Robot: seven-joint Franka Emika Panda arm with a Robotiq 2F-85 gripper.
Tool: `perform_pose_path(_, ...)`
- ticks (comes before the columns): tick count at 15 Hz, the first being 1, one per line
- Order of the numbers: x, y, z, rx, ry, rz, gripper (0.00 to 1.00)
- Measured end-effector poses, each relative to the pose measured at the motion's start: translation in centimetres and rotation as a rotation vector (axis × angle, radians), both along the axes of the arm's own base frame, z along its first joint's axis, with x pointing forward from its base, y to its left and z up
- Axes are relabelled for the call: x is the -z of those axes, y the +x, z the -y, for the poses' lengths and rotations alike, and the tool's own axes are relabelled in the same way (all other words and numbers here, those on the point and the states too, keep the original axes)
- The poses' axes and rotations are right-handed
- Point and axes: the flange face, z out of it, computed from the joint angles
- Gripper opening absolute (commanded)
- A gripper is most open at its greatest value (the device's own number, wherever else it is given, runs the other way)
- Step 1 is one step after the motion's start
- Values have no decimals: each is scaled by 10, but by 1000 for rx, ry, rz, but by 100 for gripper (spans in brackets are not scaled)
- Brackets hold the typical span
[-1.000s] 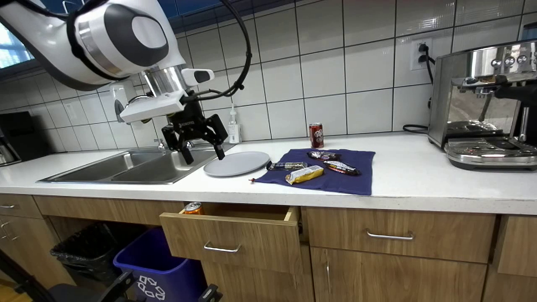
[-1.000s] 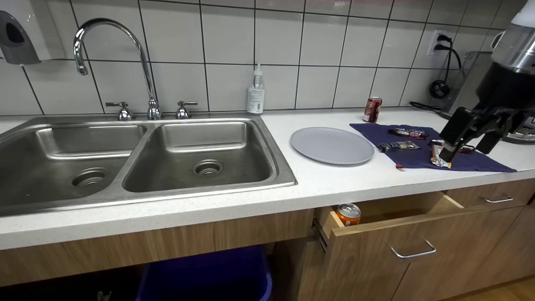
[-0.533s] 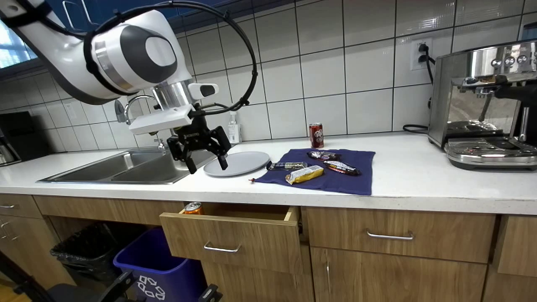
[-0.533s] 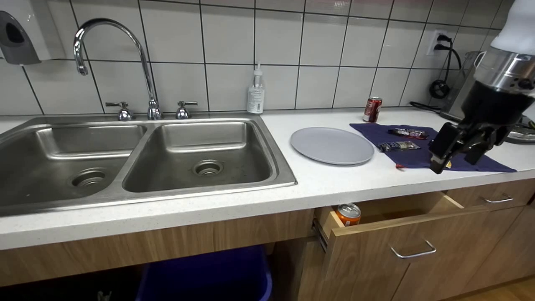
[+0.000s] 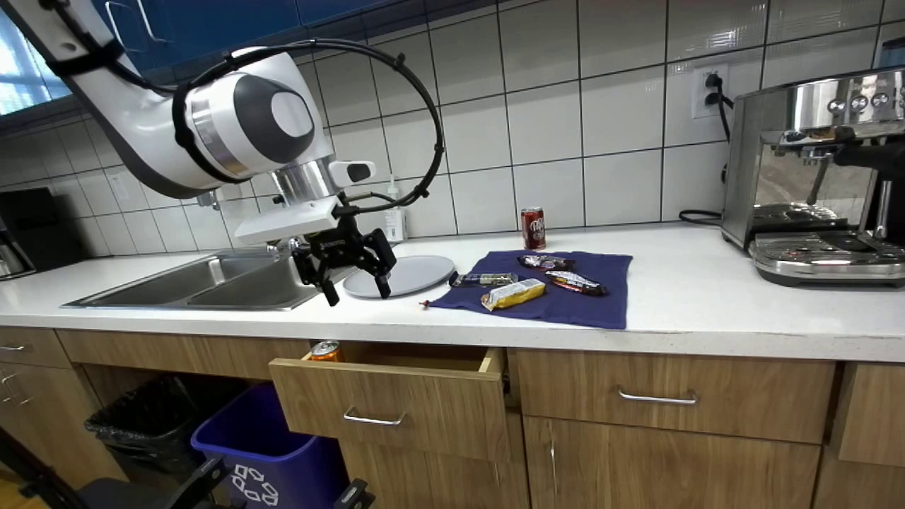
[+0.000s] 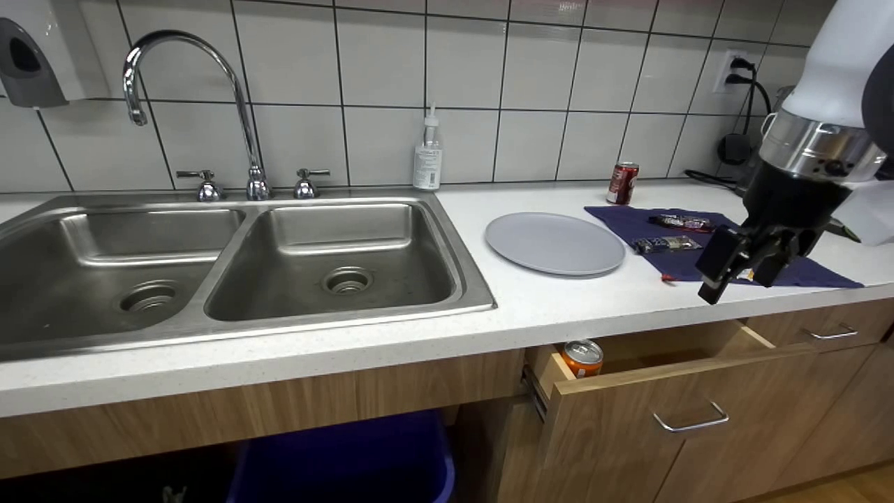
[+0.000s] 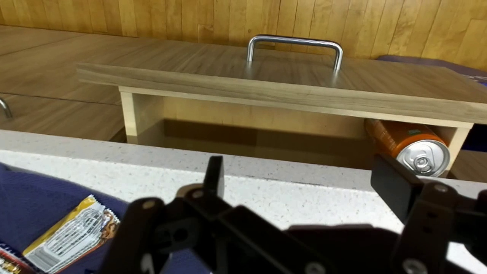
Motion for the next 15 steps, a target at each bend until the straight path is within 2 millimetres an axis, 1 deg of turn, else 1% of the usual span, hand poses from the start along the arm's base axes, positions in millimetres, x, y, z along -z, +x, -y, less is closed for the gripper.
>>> perform_pose_path(9, 34, 17, -9, 8, -11, -25, 100)
perform_pose_path(15, 53, 25, -16, 32, -10, -36, 100)
